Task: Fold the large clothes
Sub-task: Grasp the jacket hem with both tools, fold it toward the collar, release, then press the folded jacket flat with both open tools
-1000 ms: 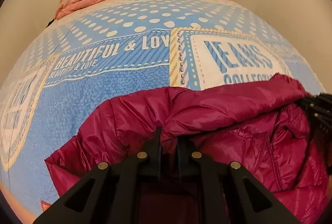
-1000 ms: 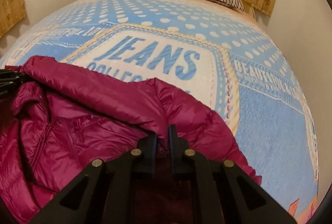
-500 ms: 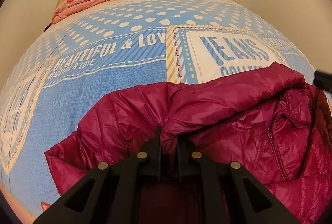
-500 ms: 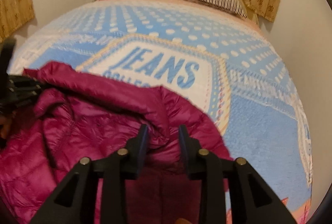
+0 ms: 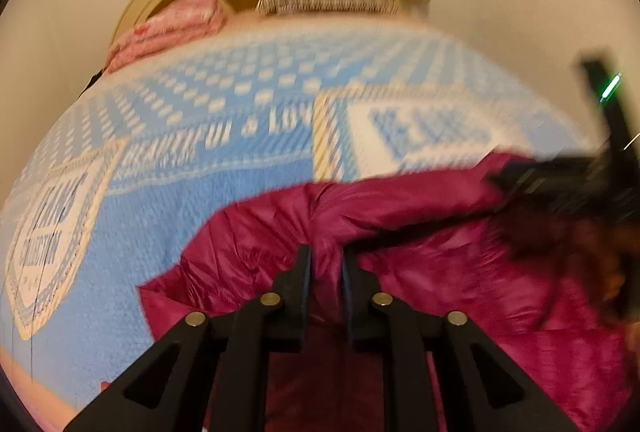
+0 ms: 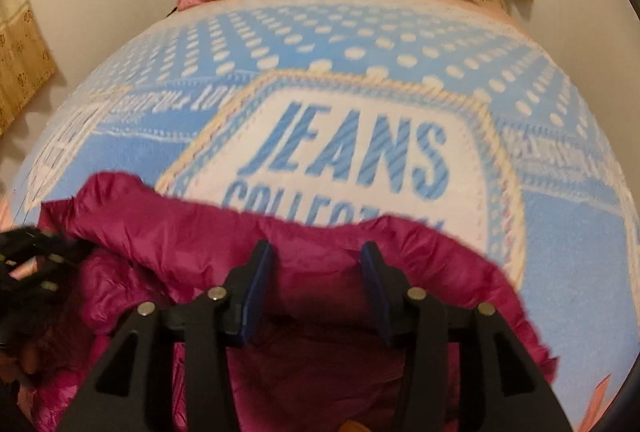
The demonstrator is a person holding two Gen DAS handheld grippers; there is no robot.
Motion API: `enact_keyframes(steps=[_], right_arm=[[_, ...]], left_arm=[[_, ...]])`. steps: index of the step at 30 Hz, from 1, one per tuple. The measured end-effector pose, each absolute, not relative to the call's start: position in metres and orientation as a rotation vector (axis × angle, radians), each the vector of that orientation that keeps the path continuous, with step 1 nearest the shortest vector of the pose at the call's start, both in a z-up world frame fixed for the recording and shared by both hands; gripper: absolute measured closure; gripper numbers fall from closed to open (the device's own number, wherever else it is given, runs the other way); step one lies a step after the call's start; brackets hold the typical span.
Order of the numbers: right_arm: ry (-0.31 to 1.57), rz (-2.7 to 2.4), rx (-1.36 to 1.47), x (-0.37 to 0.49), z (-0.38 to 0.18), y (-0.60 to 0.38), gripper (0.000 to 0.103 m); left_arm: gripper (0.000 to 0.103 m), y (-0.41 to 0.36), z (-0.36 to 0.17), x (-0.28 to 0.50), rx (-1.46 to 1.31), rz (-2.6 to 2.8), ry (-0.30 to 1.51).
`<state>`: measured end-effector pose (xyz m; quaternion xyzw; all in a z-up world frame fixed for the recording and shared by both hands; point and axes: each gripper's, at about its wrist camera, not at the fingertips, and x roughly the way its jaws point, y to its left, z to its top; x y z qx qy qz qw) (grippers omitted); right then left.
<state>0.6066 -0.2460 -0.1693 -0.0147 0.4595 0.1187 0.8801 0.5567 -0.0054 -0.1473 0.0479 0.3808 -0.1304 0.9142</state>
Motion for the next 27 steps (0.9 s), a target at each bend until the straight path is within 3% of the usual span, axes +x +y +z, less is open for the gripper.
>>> enact_keyframes(steps=[1, 3, 4, 7, 12, 20, 27], right_arm=[[0.958, 0.249, -0.032, 0.604, -0.172, -0.248, 0.053], [0.956, 0.251, -0.039, 0.599, -0.177, -0.25, 0.054], [0.955, 0.252, -0.038, 0.598, -0.177, -0.251, 0.054], [0.949, 0.25, -0.03, 0.595, -0.177, -0.256, 0.054], [0.932, 0.243, -0.041, 0.591, -0.177, -0.257, 0.054], [0.895, 0.236, -0.025, 0.582, -0.185, -0.265, 0.056], [0.875, 0.245, 0.003, 0.58, -0.195, -0.267, 0.056]], left_arm=[[0.072, -0.003, -0.139, 0.555, 0.085, -0.257, 0.755], [0.026, 0.0, -0.124, 0.556, 0.045, -0.208, 0.706], [0.023, 0.001, -0.116, 0.558, 0.015, -0.189, 0.674], [0.023, -0.008, -0.106, 0.572, -0.052, -0.219, 0.657], [0.023, -0.045, -0.144, 0.606, -0.032, -0.167, 0.789], [0.023, -0.061, -0.201, 0.602, -0.021, -0.165, 0.881], [0.022, -0.061, -0.213, 0.6, -0.019, -0.162, 0.875]])
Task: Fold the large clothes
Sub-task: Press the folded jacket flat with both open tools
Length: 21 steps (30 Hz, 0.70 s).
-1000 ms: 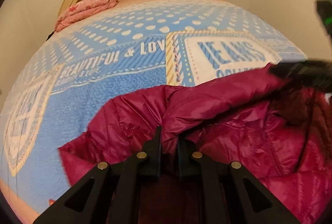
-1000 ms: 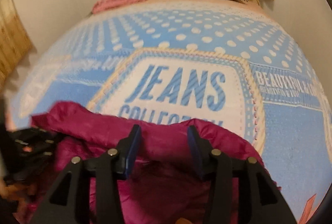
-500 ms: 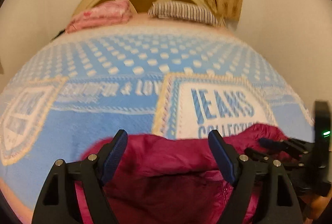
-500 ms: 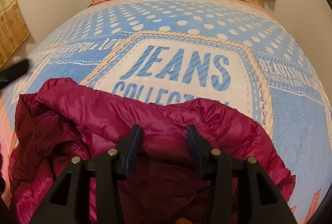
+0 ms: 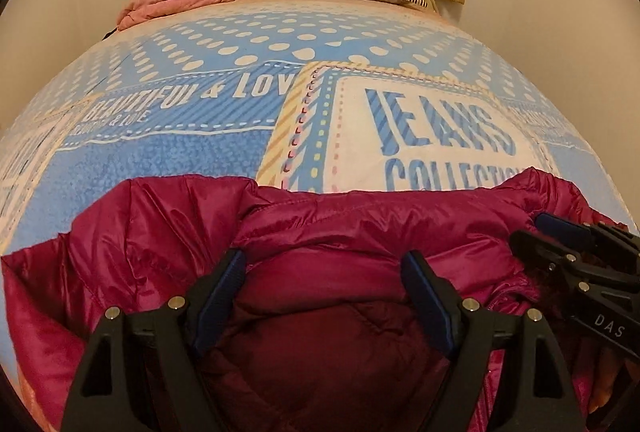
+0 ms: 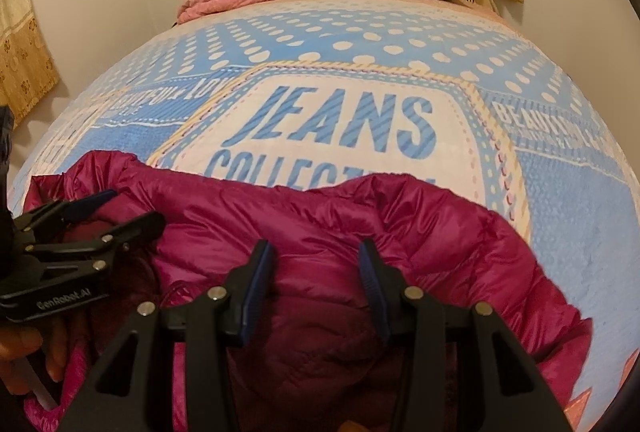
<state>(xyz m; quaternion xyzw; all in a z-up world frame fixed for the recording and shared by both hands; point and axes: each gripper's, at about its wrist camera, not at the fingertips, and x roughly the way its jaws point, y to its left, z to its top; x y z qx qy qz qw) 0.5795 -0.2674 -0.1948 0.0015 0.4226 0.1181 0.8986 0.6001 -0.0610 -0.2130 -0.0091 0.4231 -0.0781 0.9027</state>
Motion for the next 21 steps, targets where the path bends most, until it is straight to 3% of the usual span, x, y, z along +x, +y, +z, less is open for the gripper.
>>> enact_keyframes(steps=[21], right_arm=[[0.867, 0.2, -0.047, 0.581, -0.206, -0.258, 0.056]], left_arm=[[0.019, -0.067, -0.216, 0.601, 0.037, -0.132, 0.872]])
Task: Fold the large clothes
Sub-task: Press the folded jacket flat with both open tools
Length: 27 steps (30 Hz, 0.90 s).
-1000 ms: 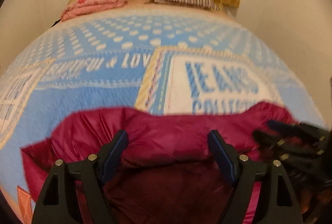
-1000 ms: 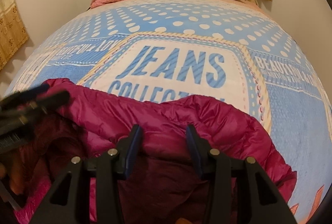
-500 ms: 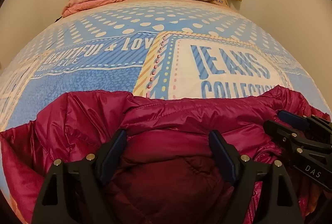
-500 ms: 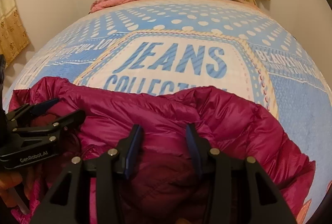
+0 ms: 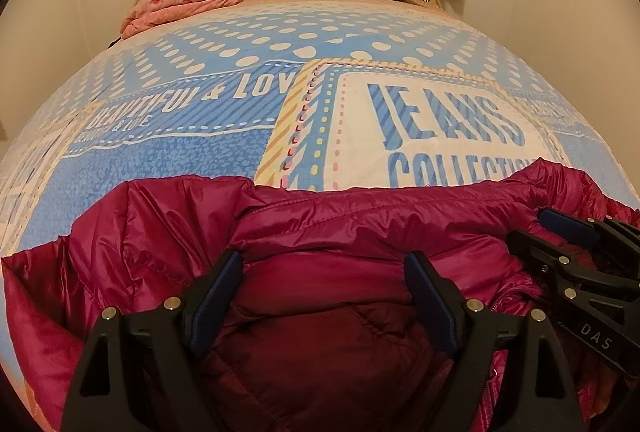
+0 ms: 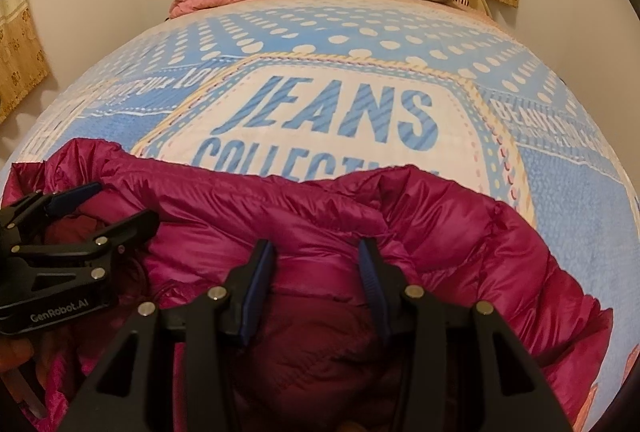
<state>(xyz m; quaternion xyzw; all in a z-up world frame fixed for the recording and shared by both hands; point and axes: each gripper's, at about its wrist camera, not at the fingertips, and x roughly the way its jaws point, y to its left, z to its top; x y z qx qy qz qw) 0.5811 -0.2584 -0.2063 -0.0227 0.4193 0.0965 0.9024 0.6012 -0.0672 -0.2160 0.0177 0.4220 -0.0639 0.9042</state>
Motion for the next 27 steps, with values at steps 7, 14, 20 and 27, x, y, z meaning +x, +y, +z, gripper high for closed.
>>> enact_keyframes(steps=[7, 14, 20, 27], right_arm=[[0.867, 0.196, -0.051, 0.5808, -0.2068, -0.2574, 0.055], [0.866, 0.19, -0.059, 0.5807, -0.2078, -0.2565, 0.055], [0.864, 0.186, -0.064, 0.5803, -0.2079, -0.2555, 0.055], [0.863, 0.177, -0.078, 0.5799, -0.2078, -0.2541, 0.055]], left_arm=[[0.019, -0.0675, -0.2162, 0.6014, 0.042, -0.13, 0.873], [0.018, -0.0691, -0.2171, 0.6026, 0.05, -0.126, 0.874], [0.017, -0.0693, -0.2173, 0.6027, 0.054, -0.124, 0.876], [0.016, -0.0713, -0.2181, 0.6027, 0.071, -0.116, 0.879]])
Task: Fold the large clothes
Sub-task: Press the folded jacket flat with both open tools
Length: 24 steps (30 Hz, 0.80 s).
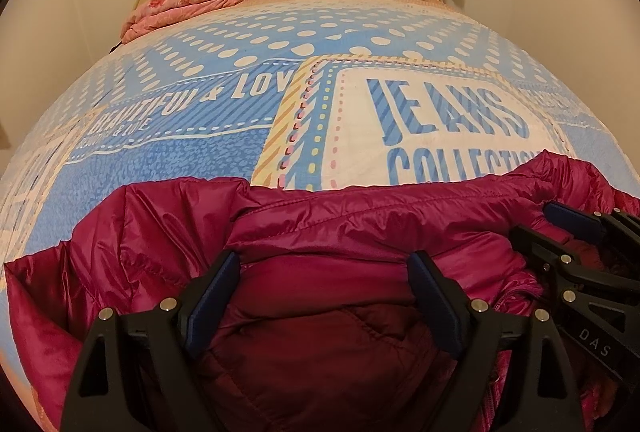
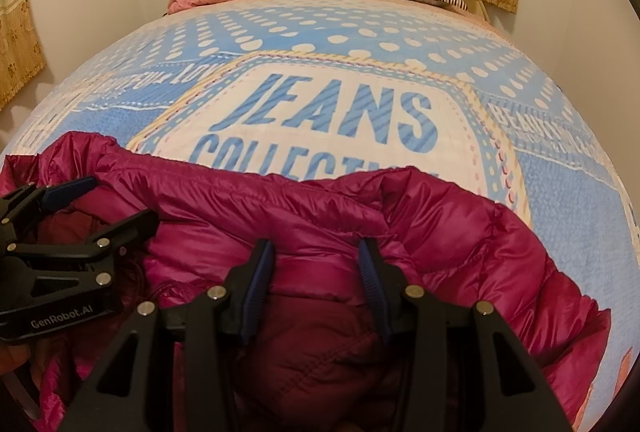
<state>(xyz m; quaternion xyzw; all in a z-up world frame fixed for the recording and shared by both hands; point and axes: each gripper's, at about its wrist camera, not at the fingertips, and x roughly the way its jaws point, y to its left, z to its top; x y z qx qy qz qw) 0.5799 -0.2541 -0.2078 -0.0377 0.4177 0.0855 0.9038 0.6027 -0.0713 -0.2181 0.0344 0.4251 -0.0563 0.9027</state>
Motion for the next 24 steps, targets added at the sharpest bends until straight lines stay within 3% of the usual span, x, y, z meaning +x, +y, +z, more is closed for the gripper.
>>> enact_keyframes(steps=[24], right_arm=[[0.86, 0.159, -0.105, 0.5796, -0.2087, -0.2503, 0.055]], left_arm=[[0.015, -0.0724, -0.219, 0.6031, 0.076, -0.114, 0.879]])
